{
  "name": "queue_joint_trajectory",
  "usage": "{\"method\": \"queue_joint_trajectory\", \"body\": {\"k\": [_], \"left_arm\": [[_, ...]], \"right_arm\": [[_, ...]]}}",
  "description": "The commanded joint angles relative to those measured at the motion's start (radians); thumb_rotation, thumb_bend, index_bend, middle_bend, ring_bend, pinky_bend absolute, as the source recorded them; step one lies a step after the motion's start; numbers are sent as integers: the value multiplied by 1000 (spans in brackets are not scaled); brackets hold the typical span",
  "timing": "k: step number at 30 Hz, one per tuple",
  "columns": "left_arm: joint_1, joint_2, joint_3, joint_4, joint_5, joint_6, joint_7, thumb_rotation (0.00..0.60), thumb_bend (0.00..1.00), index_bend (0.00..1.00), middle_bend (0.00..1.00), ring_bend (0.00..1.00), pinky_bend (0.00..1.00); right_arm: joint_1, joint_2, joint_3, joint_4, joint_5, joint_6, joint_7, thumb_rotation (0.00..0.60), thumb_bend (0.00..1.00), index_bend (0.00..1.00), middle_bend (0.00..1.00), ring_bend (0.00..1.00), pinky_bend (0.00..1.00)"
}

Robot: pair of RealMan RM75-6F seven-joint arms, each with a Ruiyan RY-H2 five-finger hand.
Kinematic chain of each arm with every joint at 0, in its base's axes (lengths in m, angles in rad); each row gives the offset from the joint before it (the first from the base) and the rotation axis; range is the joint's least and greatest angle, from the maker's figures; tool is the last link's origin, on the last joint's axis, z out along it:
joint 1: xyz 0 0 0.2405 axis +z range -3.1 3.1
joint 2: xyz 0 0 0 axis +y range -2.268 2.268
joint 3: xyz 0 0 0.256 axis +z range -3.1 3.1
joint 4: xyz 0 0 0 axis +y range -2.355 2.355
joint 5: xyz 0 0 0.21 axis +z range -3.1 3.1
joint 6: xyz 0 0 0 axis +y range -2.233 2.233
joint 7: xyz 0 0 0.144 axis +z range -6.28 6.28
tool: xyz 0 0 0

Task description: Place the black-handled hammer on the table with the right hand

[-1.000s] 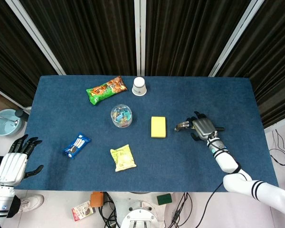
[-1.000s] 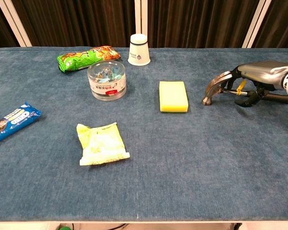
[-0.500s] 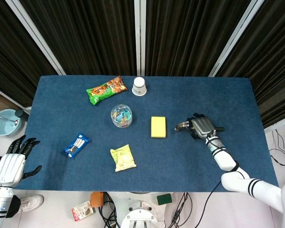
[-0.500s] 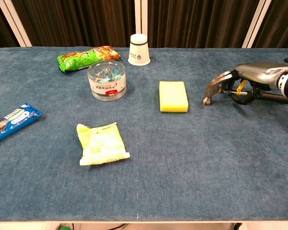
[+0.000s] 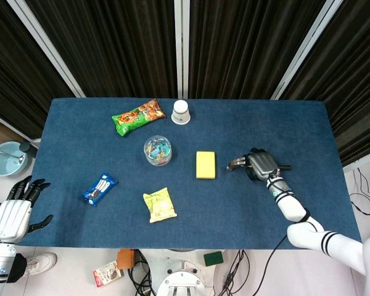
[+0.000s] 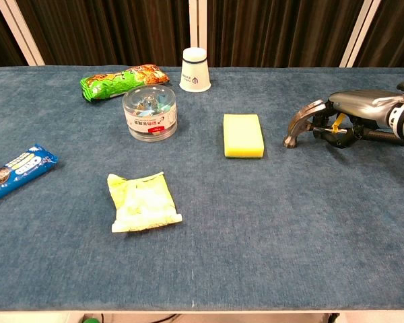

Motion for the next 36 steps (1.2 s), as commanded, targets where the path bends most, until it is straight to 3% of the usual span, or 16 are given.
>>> {"method": "queue_joint_trajectory", "body": {"k": [1,12,20,28,36], "left_arm": [[1,-1,0,2,0,1,-2,600,143,214,170,50,110],[4,-3,-1,7,-7,-1,-8,600,144,210,170,51,110],[4,-4,-2,10,-11,-4,-12,600,143,206,170,51,110],[4,-7,-2,14,-11,-6,-15,600,143,206,170,50,111],[4,-8,-1,14,-9,-6,-14,600,143,205,170,50,110]], "right_arm": [[1,-4,0,4,-2,3,4,600,579,476,412,170,246],[1,-19,5,32,-31,20,55,600,750,626,512,277,302],[-6,-16,6,43,-81,50,130,600,998,698,586,373,407],[-31,5,4,28,-136,95,247,600,1000,761,642,483,589],[-61,18,11,-4,-172,164,336,600,1000,895,744,637,798]]}}
